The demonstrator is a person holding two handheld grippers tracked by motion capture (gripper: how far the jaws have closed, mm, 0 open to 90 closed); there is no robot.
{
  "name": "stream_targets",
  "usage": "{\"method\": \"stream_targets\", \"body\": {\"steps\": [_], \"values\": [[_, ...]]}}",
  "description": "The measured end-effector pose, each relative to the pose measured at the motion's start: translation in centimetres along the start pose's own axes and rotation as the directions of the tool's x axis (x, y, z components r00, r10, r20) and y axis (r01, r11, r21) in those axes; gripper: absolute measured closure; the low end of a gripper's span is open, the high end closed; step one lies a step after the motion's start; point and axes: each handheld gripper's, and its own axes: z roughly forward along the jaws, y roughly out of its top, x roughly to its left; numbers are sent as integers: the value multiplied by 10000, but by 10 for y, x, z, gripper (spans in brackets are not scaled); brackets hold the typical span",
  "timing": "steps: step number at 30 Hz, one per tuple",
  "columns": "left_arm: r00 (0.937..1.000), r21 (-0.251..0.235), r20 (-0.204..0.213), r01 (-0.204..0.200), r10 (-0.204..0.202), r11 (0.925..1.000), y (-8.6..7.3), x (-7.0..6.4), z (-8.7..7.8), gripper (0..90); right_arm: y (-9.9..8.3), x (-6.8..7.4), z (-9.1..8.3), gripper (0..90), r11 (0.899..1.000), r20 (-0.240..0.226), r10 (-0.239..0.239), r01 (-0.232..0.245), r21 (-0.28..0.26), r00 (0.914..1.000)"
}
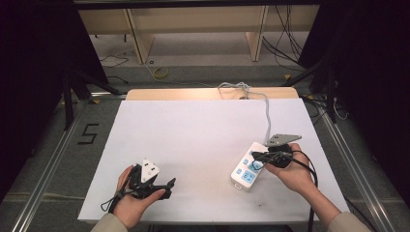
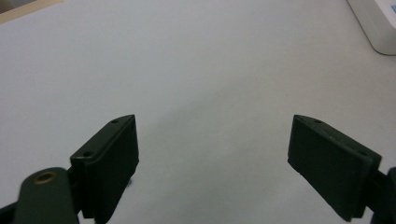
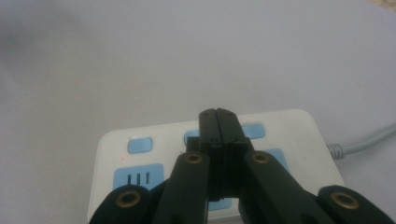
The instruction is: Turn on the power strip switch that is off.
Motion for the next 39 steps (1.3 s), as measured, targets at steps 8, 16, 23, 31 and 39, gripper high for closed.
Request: {"method": "stream_targets", "body": {"steps": [8,16,23,31,39], "values": [[10000,-31,-7,28,-28,10000,0,0,0,160,2,0,5,900,9998,20,49,-50,178,10000],[10000,-57,-9,60,-60,10000,0,0,0,160,3,-1,8,900,9997,-4,81,-81,245,10000],[10000,-63,-11,42,-42,10000,0,0,0,160,4,0,14,900,9995,-31,80,-79,301,10000],[10000,-64,3,67,-66,10000,0,0,0,160,5,1,21,900,9991,-80,27,-24,431,10000],[10000,-62,14,69,-69,10000,0,0,0,160,6,3,27,900,9982,-163,-14,23,603,9999]]}}
